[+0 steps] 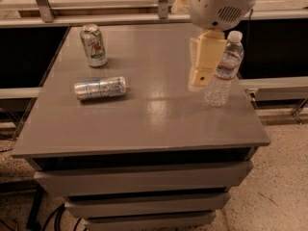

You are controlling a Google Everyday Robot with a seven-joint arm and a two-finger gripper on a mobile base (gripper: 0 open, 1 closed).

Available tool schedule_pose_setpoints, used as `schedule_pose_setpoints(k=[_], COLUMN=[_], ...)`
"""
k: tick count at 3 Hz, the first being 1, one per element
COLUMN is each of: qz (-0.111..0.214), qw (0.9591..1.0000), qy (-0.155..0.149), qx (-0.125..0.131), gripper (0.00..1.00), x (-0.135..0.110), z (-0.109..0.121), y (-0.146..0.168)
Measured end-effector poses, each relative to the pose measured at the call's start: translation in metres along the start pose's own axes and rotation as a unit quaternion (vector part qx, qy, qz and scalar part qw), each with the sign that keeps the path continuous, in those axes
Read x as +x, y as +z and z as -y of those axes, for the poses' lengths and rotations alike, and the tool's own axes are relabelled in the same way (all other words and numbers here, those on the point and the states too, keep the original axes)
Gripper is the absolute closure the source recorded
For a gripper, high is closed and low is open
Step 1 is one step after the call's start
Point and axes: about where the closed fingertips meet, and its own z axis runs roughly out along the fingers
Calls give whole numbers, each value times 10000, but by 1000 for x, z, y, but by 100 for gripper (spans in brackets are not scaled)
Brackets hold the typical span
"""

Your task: Place redbull can upright

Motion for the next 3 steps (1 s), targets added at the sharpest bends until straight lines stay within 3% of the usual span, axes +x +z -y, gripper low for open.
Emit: schedule_pose_setpoints(k=[3], qz=[15], qw=[9971], qy=[-532], qx=[-551], gripper=[0], x=[-52], z=[-12], y=[49])
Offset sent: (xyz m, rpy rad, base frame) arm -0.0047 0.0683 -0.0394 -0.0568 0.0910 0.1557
